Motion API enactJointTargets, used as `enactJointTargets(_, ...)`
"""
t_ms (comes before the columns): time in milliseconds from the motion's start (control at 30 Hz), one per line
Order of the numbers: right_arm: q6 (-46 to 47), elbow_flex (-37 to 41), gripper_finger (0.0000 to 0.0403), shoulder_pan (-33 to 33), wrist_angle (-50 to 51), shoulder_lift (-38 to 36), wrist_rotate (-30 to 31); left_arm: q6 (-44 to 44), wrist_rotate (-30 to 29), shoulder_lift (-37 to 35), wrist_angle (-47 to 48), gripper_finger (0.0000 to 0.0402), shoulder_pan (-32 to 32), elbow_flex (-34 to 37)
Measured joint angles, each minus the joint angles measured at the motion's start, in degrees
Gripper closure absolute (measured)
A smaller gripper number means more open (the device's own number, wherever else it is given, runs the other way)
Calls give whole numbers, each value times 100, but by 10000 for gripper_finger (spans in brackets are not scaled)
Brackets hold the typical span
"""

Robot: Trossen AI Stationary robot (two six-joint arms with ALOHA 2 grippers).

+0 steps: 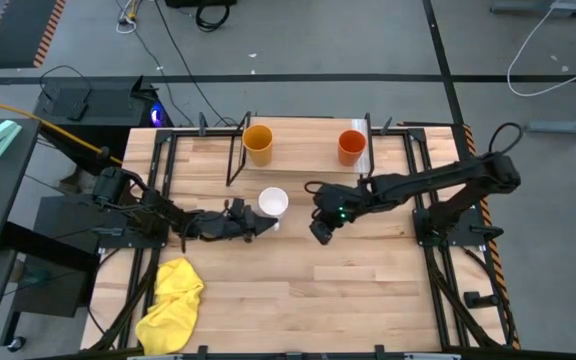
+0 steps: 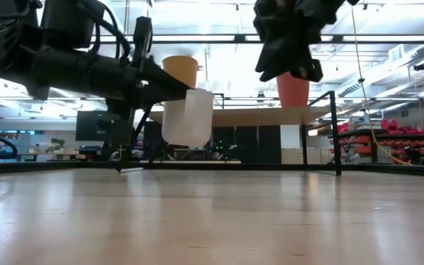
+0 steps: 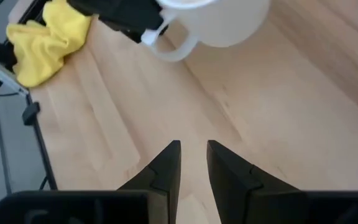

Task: Stack small to large cups/mugs on shelf
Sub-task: Put the white mug on the shelf

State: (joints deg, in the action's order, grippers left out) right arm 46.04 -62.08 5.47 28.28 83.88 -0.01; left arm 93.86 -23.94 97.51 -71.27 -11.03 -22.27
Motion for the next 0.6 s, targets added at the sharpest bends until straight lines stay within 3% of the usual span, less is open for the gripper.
enactJointTargets(267, 7, 0, 317, 332, 240, -177, 57, -579, 328, 0, 356, 387, 70, -823)
enactJointTargets(600, 416, 2, 317, 970, 1263, -1550, 1166, -934, 376, 0, 1804, 387, 199, -1926)
